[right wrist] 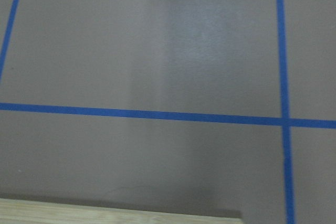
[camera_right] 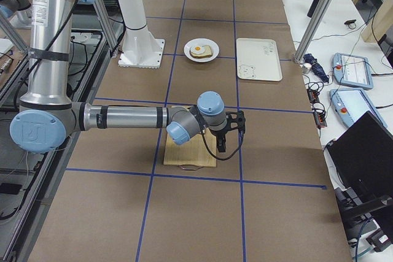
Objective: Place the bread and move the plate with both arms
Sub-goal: 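Lower the right gripper onto the bread slice on the wooden board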
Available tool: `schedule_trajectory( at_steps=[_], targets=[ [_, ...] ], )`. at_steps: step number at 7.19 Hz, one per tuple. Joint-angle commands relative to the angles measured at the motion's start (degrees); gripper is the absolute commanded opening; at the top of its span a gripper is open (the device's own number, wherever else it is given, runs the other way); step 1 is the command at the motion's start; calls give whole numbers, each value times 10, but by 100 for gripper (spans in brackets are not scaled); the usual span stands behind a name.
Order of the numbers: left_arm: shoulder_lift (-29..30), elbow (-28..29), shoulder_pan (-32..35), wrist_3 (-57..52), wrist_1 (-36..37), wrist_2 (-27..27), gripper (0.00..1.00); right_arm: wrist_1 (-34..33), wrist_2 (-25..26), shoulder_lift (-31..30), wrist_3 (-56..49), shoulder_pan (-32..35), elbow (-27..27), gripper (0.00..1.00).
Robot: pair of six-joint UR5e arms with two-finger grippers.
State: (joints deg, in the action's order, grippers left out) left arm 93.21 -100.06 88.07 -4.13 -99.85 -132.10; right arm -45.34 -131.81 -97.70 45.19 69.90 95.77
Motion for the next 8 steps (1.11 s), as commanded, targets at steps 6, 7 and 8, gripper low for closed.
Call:
schedule_trajectory(
  at_steps=[6, 7, 8],
  targets=[
    [-3, 1, 0, -1, -1, -1, 99, 163, 110, -66, 174, -181, 5, 60],
    [-4, 0, 1, -1, -1, -1, 99, 163, 113, -71, 169, -187, 4, 46],
    [-15, -5, 0, -1, -4, -1, 99, 163, 117, -76, 166, -191, 2, 45]
  ],
)
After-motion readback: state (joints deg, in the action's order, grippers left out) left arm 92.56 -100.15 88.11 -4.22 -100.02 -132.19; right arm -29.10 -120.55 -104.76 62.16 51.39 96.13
